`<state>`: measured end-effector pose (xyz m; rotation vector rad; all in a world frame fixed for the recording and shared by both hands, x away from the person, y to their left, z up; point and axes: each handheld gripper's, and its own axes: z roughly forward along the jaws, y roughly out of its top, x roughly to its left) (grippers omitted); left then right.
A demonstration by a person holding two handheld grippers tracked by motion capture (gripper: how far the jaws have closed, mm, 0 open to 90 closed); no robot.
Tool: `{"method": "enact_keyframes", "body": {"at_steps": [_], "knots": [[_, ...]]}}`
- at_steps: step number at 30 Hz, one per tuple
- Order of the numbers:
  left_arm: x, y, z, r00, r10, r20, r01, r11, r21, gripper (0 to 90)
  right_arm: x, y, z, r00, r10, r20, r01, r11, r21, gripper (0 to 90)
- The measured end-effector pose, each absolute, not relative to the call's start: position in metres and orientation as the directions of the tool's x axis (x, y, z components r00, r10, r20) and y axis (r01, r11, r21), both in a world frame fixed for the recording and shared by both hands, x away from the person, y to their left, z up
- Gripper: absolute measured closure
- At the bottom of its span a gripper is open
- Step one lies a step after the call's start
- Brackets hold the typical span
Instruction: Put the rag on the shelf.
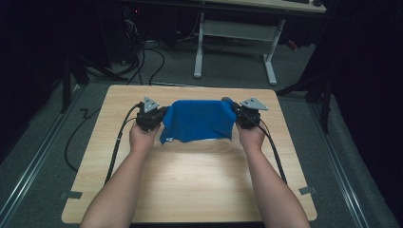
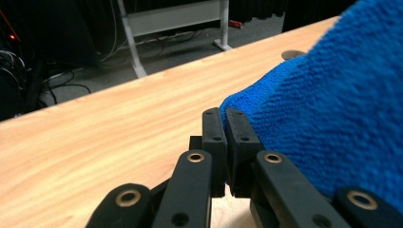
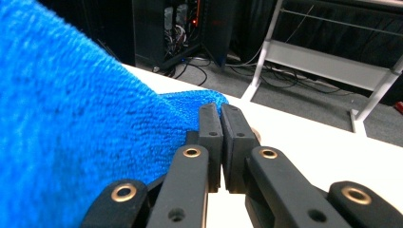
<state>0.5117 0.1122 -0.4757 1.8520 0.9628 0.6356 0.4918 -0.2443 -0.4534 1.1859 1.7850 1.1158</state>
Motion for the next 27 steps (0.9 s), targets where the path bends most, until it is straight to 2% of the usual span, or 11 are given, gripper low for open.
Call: {"method": "enact_keyframes", "body": {"at_steps": [27], "knots": [[0.496, 0.110, -0.512, 0.576, 0.817, -0.024, 0.425, -0.274, 0.863, 86.8, 0.477, -0.243, -0.490, -0.342, 0.935, -0.097, 0.403, 0.239, 0.884, 88.1]]}}
